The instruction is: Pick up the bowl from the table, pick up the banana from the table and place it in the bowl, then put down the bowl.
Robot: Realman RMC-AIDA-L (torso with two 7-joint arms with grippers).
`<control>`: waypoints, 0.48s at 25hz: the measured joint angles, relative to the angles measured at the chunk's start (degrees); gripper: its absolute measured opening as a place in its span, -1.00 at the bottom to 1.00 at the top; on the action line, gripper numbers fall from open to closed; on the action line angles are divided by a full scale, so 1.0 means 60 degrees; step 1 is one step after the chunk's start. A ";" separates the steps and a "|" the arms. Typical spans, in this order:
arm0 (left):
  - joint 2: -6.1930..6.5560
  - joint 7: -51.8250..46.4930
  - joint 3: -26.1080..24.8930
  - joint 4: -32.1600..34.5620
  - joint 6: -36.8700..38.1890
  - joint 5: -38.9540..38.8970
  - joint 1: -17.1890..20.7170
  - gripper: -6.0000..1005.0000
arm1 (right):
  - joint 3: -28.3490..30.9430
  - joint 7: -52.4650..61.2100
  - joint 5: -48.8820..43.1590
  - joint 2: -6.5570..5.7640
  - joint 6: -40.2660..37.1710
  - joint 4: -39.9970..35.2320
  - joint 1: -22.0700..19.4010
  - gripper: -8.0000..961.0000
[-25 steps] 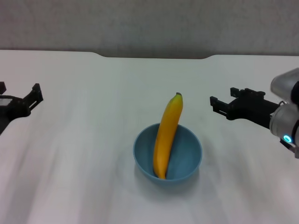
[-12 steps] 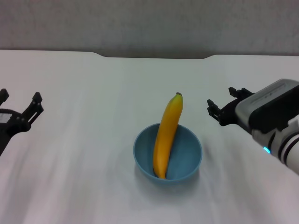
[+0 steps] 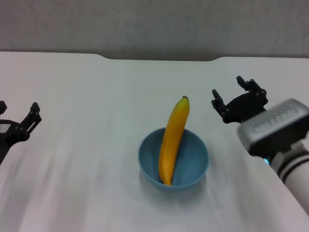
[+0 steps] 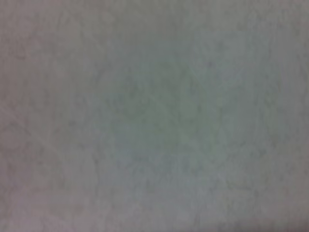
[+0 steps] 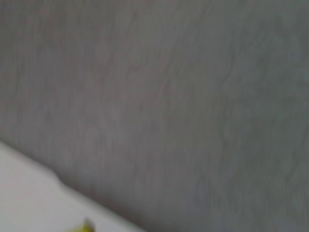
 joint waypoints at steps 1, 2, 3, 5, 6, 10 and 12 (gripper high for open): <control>-0.0001 -0.0009 0.0001 0.0024 -0.0028 -0.0004 -0.0011 0.80 | -0.0227 0.0878 -0.0602 0.0000 -0.0591 -0.0403 0.0010 0.42; -0.0001 -0.0017 -0.0002 0.0048 -0.0060 -0.0007 -0.0018 0.80 | -0.0429 0.1808 -0.1264 0.0008 -0.1246 -0.0836 0.0011 0.42; -0.0001 -0.0019 -0.0011 0.0062 -0.0090 -0.0008 -0.0023 0.80 | -0.0585 0.2634 -0.1837 0.0013 -0.1851 -0.1298 0.0018 0.42; -0.0002 -0.0022 -0.0017 0.0074 -0.0104 -0.0013 -0.0033 0.80 | -0.0835 0.4010 -0.2566 0.0025 -0.2701 -0.1993 0.0057 0.42; -0.0004 -0.0024 -0.0018 0.0085 -0.0107 -0.0047 -0.0037 0.80 | -0.0935 0.4523 -0.2753 0.0023 -0.2988 -0.2270 0.0089 0.42; -0.0022 -0.0033 0.0035 0.0388 -0.0281 -0.0261 -0.0196 0.80 | -0.1366 0.6171 -0.3121 0.0053 -0.3975 -0.3375 0.0344 0.42; -0.0029 -0.0122 0.0031 0.0795 -0.0537 -0.0280 -0.0386 0.80 | -0.1493 0.6519 -0.3127 0.0054 -0.4082 -0.3693 0.0451 0.42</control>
